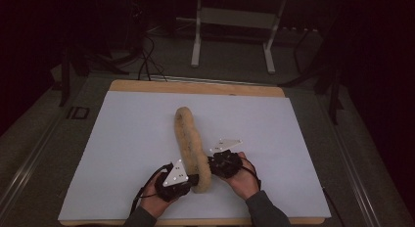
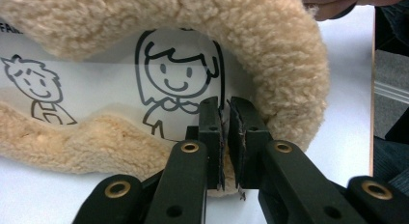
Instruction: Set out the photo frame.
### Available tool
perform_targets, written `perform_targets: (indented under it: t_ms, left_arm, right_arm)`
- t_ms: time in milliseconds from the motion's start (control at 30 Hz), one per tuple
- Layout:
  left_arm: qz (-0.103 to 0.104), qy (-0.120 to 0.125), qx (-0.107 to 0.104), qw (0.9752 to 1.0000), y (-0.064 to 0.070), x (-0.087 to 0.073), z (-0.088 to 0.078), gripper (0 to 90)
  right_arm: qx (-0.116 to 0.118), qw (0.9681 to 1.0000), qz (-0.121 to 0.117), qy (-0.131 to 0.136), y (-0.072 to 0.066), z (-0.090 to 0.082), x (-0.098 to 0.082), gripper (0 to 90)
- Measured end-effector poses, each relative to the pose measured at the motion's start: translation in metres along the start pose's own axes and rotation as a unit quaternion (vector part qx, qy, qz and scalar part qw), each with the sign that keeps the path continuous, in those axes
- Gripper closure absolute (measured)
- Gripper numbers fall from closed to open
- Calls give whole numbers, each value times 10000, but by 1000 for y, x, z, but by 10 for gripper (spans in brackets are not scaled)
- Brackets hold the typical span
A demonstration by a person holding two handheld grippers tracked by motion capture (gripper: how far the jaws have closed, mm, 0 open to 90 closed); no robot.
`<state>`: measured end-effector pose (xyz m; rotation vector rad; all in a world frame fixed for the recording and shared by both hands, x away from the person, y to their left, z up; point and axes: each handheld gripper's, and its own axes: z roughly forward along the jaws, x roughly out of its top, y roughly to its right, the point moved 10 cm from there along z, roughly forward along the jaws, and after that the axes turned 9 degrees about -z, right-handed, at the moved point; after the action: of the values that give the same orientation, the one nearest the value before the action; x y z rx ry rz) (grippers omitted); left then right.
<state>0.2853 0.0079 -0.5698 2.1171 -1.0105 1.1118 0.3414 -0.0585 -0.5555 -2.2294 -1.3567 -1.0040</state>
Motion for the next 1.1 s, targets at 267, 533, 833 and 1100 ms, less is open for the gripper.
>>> perform_targets:
  t_ms: [267,533,833,1100]
  left_arm:
    - [5,-20,66,10000,-5,0,-2,830]
    - [11,-22,123,9999,-8,0,-3,826]
    - [-30,-22,125,9999,-11,1,-5,805]
    - [-90,7,174,9998,-15,2,-8,793]
  right_arm:
    - [-21,9998,-134,-139,-4,-6,-6,762]
    - [-42,9996,-154,-212,-7,-11,-12,717]
    - [41,9997,-165,-172,-7,-19,-20,624]
    - [77,9996,-200,-205,-11,-24,-30,582]
